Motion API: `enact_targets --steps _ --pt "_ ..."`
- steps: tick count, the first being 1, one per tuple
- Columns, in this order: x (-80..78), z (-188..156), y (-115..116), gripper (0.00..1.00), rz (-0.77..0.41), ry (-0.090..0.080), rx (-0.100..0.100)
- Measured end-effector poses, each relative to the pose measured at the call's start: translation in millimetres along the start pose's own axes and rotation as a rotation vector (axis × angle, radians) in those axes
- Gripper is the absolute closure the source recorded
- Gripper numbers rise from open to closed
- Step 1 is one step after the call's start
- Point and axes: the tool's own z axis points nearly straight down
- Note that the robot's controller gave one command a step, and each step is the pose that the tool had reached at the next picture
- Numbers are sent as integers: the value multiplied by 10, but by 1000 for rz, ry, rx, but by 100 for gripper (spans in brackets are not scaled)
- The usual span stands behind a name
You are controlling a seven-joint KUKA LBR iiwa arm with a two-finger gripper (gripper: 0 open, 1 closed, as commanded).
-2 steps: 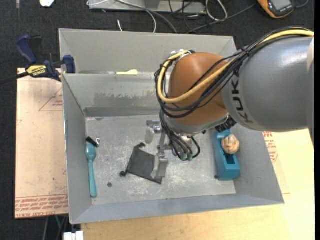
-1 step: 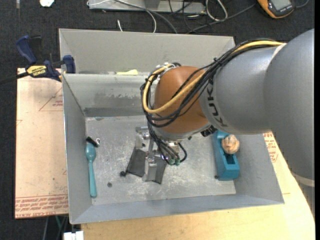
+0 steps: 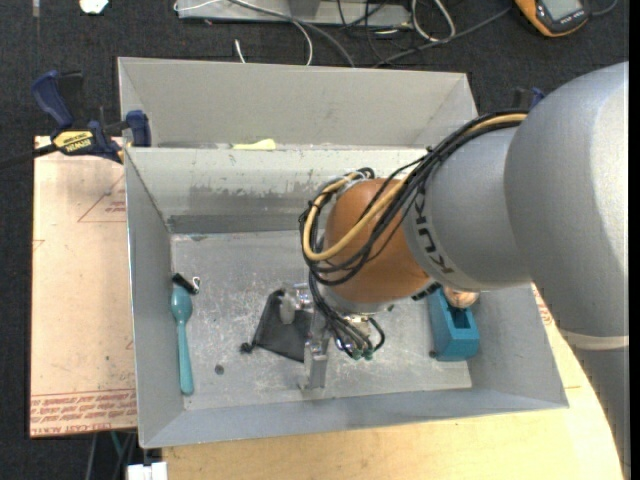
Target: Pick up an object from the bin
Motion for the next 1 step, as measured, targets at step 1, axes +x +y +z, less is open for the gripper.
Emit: enact_targets --steps 1 --pt "-13 -15 -511 100 171 2 -2"
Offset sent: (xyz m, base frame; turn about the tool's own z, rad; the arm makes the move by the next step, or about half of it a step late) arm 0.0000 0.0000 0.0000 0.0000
